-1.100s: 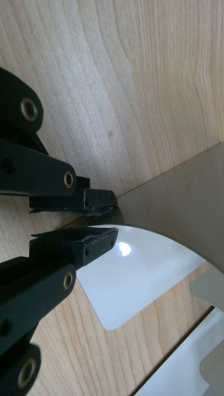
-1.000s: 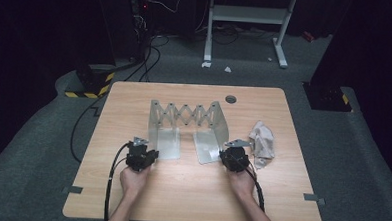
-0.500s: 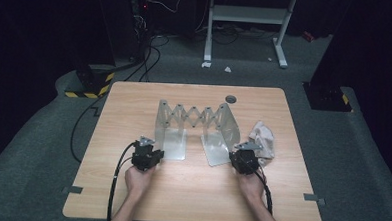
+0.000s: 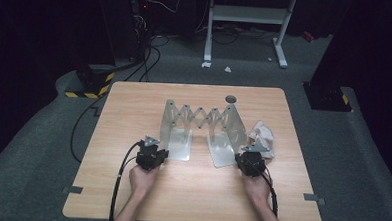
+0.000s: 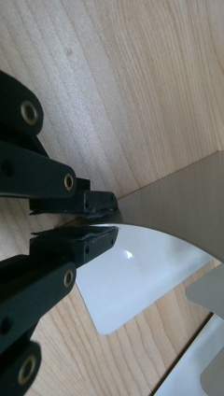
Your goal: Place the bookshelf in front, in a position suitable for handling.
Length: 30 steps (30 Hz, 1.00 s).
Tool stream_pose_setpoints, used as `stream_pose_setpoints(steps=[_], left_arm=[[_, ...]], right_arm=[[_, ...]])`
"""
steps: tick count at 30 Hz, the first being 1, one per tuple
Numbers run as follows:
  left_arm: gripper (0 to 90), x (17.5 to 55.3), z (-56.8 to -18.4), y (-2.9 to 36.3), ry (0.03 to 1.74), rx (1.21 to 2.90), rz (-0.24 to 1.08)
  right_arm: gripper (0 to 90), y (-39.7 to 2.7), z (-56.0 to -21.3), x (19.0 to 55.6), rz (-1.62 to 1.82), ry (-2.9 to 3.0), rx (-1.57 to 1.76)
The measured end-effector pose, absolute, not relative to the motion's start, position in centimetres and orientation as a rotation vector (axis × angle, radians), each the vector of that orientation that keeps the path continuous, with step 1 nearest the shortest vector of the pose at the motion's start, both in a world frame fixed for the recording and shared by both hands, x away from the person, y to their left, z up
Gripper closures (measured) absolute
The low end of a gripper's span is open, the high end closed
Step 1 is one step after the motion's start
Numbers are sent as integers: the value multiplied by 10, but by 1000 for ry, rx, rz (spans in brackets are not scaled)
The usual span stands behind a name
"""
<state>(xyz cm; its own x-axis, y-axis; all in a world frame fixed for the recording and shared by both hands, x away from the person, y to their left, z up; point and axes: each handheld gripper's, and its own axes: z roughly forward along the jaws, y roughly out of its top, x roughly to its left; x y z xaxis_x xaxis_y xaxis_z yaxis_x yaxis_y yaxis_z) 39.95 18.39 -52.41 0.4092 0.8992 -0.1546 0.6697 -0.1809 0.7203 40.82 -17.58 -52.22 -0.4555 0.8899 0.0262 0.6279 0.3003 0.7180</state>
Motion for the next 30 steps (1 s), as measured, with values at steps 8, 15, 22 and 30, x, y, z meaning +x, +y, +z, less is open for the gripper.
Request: stream_pose_setpoints(steps=[8,15,22,30], left_arm=[[816,400,-524,178,1318,1938,379],[817,399,-523,178,1304,1955,379],[819,398,-524,177,1296,1956,371],[659,394,-524,174,1279,1965,412]], right_arm=[[872,-185,-522,406,941,2187,1371],[874,-189,-522,404,943,2180,1370],[873,-191,-522,401,948,2178,1375],[792,-193,-522,398,960,2195,1362]])
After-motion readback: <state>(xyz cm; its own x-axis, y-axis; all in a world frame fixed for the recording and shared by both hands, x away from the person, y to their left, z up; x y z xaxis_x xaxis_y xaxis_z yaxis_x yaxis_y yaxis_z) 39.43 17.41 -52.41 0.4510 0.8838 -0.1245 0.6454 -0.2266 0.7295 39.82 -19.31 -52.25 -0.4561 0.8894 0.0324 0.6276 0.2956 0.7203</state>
